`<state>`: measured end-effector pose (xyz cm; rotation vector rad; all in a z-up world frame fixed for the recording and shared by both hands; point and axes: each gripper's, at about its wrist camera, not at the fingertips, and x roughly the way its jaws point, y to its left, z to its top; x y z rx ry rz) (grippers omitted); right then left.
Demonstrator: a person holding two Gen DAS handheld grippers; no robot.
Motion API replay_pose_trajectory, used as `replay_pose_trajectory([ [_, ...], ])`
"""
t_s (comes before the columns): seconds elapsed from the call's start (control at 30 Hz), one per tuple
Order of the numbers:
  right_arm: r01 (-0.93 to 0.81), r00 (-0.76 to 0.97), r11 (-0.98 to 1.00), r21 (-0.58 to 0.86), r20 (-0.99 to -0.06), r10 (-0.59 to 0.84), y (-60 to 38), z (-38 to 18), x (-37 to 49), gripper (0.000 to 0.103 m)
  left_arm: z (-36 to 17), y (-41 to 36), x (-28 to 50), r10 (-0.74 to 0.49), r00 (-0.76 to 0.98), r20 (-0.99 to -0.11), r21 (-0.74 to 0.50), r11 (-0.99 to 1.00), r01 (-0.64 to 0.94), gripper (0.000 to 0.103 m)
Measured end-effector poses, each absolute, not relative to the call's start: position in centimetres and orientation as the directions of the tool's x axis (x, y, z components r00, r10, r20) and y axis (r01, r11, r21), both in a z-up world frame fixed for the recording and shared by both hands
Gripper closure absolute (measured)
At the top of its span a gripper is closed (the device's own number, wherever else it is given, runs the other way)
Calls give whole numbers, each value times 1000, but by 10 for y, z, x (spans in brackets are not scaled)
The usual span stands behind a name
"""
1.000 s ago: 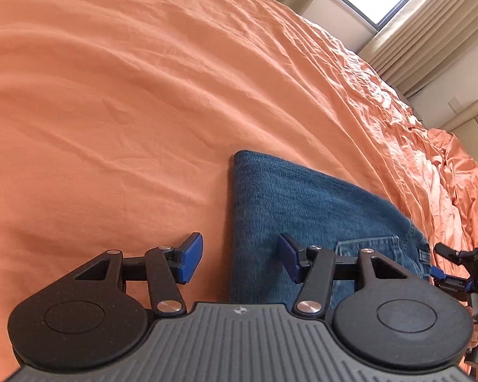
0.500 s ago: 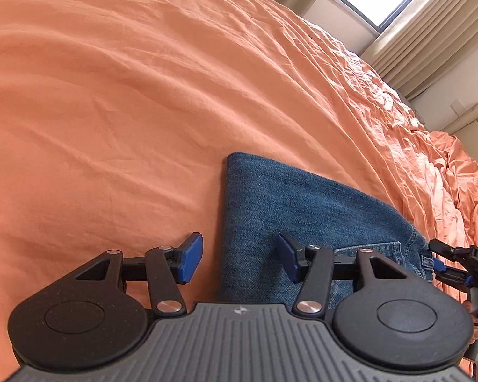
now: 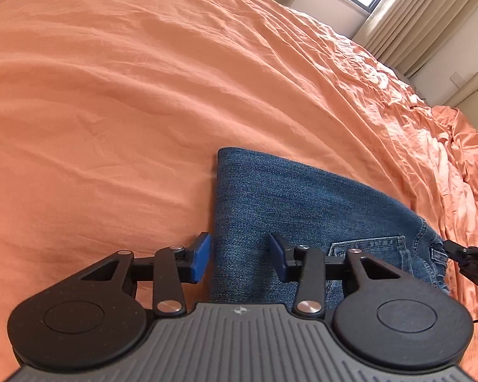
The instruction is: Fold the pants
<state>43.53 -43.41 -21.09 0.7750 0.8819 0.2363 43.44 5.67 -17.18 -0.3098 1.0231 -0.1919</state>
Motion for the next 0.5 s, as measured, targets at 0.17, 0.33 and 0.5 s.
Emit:
replay_pose_trajectory([
  [0.17,137,631,656,742,-576,520,-439,-228,443,95,-171,54,435,-278,505,-817,-315,949,13,55],
  [0.33,167,591,510,844,-500,633,-449,-249,447,65,-173,57,437,-296,501,-813,-339,941,5,55],
  [0.5,104,608,539,836,-483,631,-434,-239,454,88,-176,66,438,-324,512,-795,-393,919,-28,55],
])
